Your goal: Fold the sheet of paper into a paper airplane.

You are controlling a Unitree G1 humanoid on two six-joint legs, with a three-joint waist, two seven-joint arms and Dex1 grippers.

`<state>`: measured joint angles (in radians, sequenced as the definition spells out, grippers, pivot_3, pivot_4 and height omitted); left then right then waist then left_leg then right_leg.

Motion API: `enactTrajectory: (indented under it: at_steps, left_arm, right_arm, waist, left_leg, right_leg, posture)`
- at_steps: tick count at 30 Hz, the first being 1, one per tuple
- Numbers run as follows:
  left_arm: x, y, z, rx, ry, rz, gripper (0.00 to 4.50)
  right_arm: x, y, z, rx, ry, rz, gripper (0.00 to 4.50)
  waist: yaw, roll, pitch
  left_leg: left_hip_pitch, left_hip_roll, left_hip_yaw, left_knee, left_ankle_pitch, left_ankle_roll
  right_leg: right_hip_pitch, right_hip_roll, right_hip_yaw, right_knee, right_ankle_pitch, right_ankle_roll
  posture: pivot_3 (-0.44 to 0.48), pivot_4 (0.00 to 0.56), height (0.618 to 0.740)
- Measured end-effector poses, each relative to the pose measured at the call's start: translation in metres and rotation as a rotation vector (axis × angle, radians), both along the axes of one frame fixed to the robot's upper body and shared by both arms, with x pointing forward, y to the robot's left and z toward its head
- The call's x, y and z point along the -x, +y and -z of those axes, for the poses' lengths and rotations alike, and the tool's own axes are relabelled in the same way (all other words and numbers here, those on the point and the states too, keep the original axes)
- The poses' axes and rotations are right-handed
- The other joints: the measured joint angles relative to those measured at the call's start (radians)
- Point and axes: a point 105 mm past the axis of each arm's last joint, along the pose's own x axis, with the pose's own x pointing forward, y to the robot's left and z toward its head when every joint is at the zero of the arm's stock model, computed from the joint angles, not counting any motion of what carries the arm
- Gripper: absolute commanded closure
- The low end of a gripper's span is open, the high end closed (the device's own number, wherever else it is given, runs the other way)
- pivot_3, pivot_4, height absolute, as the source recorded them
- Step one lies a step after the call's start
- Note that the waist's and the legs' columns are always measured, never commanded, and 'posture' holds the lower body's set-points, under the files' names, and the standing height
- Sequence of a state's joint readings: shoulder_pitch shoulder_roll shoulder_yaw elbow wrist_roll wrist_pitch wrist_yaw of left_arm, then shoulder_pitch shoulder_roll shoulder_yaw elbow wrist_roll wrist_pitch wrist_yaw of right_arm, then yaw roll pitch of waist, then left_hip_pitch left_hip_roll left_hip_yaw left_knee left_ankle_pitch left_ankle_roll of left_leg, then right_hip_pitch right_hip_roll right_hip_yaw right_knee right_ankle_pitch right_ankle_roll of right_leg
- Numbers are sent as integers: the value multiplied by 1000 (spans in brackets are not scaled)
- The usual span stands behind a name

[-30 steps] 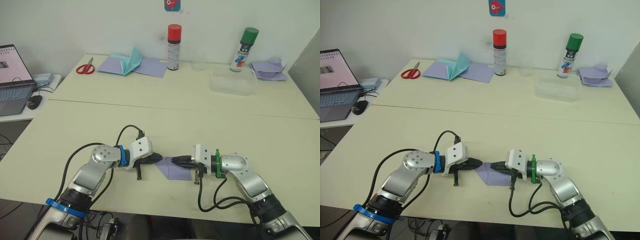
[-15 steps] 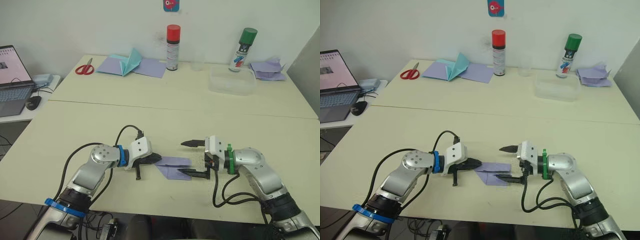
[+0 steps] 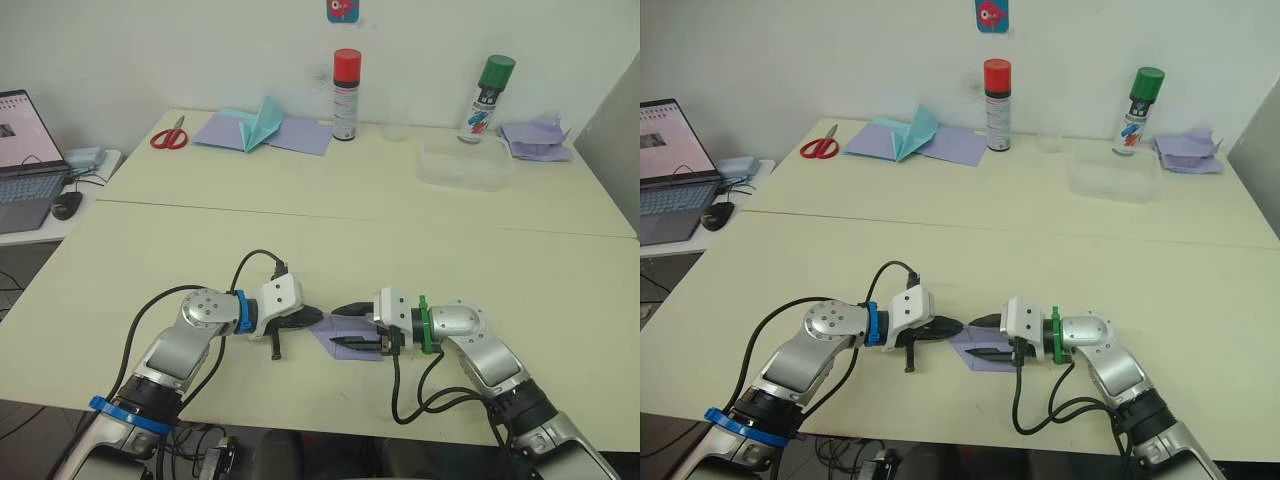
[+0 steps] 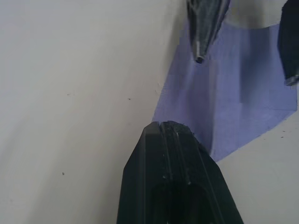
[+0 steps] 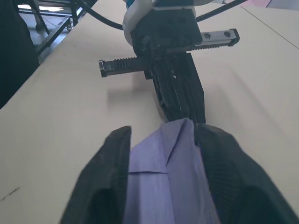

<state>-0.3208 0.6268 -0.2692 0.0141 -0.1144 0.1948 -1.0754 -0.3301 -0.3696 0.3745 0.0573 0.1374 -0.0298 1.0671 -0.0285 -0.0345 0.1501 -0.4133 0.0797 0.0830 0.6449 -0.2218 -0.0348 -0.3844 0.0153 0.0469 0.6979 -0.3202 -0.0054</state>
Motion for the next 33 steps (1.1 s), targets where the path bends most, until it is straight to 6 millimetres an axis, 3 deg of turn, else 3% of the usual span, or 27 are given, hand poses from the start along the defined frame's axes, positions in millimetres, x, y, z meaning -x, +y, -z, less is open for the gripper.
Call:
enactTrajectory:
  at_steps: [4, 10, 19, 25, 30, 33]
  left_arm:
    - [0, 2, 0, -7, -3, 1, 4500]
    - [0, 5, -1, -22, -5, 4, 4500]
    - [1, 14, 0, -51, -1, 0, 4500]
    - [2, 20, 2, -40, -1, -39, 4500]
    - [0, 37, -6, -5, -10, -122, 4500]
    - [4, 27, -19, 69, -12, -110, 4500]
  right_arm:
    - [-5, 1, 1, -16, 24, 29, 4484]
    - [-19, 4, 1, -25, 54, 107, 4484]
    - [-30, 6, 19, 109, 10, 156, 4484]
    - [-30, 9, 24, 129, -36, 151, 4484]
    - [-30, 9, 24, 128, -38, 154, 4484]
    - [-29, 8, 24, 128, -35, 156, 4484]
  waist:
    - [-2, 0, 0]
    - [-5, 0, 0]
    - [-5, 1, -1]
    - [-8, 1, -2]
    - [-7, 1, -2]
    - [-5, 0, -2]
  left_leg:
    - [0, 1, 0, 0, 0, 0]
    - [1, 1, 0, 0, 0, 0]
    - [2, 1, 1, -1, 0, 0]
    - [15, 2, 2, -5, 0, 0]
    - [15, 2, 1, -5, 0, 0]
    - [14, 2, 2, -5, 0, 0]
  right_leg:
    - [0, 0, 0, 0, 0, 0]
    - [0, 0, 0, 1, 0, 0]
    - [0, 0, 0, 1, 0, 0]
    - [11, 0, 1, 0, -4, 2]
    - [11, 0, 1, 0, -4, 2]
    - [11, -1, 1, 0, -4, 2]
  posture:
    - [0, 150, 740]
    - [0, 150, 740]
    - [0, 150, 740]
    - [0, 150, 740]
    - [0, 150, 740]
    - [0, 150, 740]
